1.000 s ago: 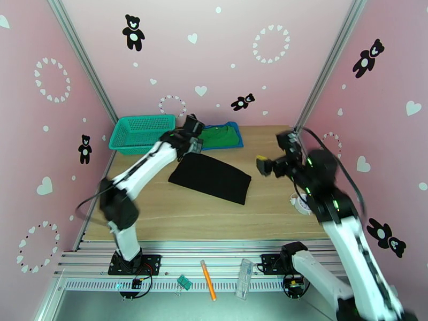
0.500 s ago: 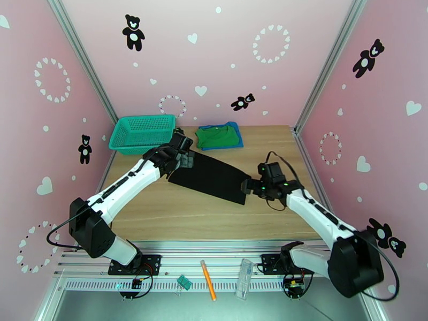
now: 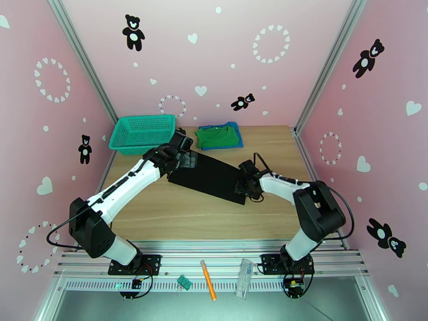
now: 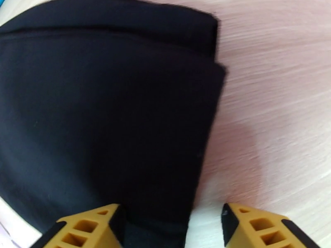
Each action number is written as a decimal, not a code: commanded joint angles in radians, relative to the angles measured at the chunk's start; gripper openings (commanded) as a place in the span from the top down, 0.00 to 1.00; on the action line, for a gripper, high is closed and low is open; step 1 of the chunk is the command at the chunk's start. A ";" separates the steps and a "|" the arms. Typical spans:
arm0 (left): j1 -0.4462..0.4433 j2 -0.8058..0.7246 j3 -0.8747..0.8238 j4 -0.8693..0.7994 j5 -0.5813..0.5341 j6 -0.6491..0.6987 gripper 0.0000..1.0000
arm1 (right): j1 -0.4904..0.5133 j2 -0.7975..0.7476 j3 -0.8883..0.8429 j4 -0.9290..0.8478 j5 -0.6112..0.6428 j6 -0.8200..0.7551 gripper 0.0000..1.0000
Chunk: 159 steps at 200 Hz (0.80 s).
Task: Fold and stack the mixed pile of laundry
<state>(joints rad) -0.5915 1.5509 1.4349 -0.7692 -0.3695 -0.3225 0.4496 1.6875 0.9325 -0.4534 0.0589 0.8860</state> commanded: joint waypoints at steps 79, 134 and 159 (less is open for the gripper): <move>0.010 -0.010 -0.065 0.004 0.093 0.004 0.02 | 0.007 0.177 0.048 0.044 -0.008 -0.027 1.00; -0.021 -0.009 -0.164 0.020 0.247 -0.063 0.19 | -0.110 -0.079 0.118 -0.223 0.088 -0.351 1.00; -0.061 0.038 -0.161 0.040 0.276 -0.089 0.24 | -0.188 -0.157 0.226 -0.367 0.111 -0.548 1.00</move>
<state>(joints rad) -0.6136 1.5562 1.2747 -0.7547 -0.1631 -0.3725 0.3218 1.6299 1.0470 -0.6228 0.1093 0.5835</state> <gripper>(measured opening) 0.774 0.059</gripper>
